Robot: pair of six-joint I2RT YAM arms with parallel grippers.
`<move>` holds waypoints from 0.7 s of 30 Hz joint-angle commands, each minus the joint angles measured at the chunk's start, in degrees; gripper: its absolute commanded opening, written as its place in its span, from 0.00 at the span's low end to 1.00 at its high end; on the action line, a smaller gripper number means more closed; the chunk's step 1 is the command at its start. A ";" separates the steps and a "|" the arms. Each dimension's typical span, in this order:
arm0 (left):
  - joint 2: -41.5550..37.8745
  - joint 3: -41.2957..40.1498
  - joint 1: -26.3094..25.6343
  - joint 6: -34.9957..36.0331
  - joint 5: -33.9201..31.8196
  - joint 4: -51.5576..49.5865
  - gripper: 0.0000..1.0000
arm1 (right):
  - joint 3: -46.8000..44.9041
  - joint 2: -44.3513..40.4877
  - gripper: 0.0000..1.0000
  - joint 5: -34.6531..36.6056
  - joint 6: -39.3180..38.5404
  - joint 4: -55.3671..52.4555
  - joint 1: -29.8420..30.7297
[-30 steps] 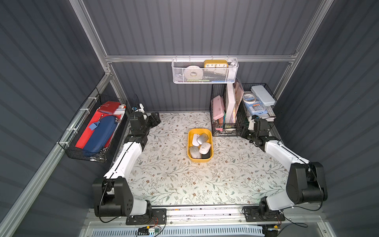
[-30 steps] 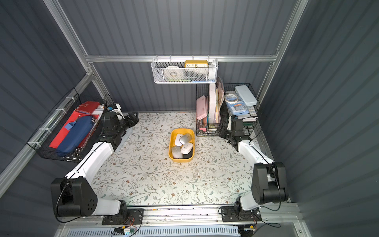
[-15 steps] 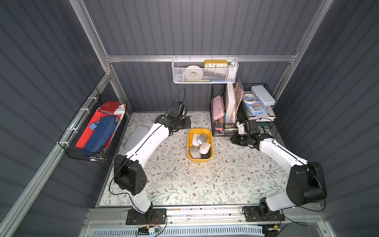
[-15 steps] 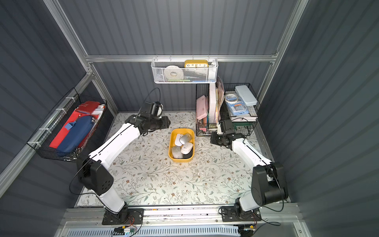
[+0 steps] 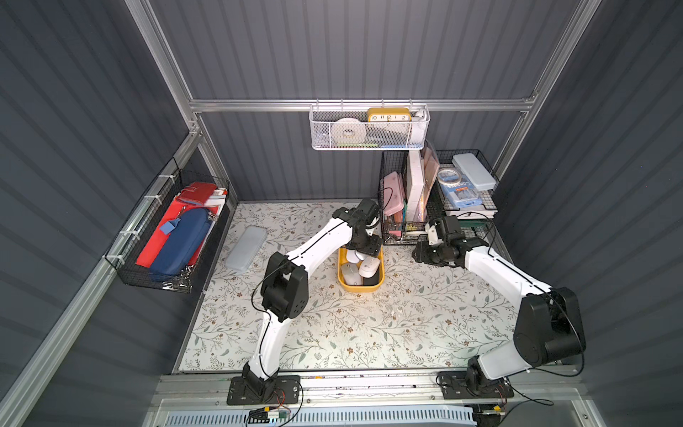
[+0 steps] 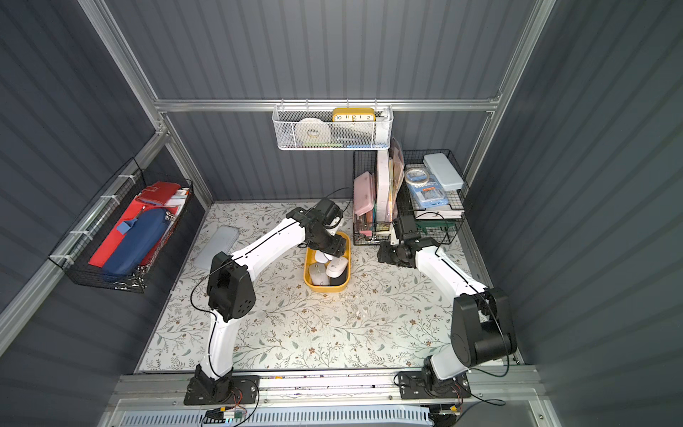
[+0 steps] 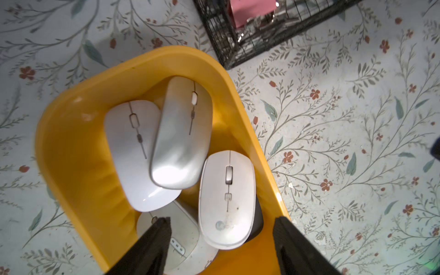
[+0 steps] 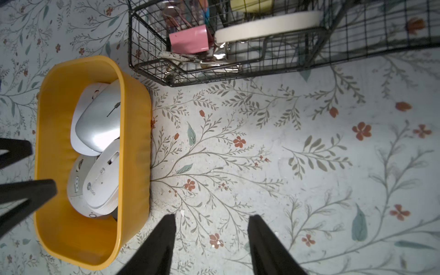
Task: Take out the mouse from the storage box
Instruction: Pick up the mouse from the storage box.
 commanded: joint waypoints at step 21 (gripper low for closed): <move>5.09 -3.26 -0.80 5.34 6.44 -0.07 0.78 | -1.20 -2.64 0.64 0.82 0.29 1.42 -0.05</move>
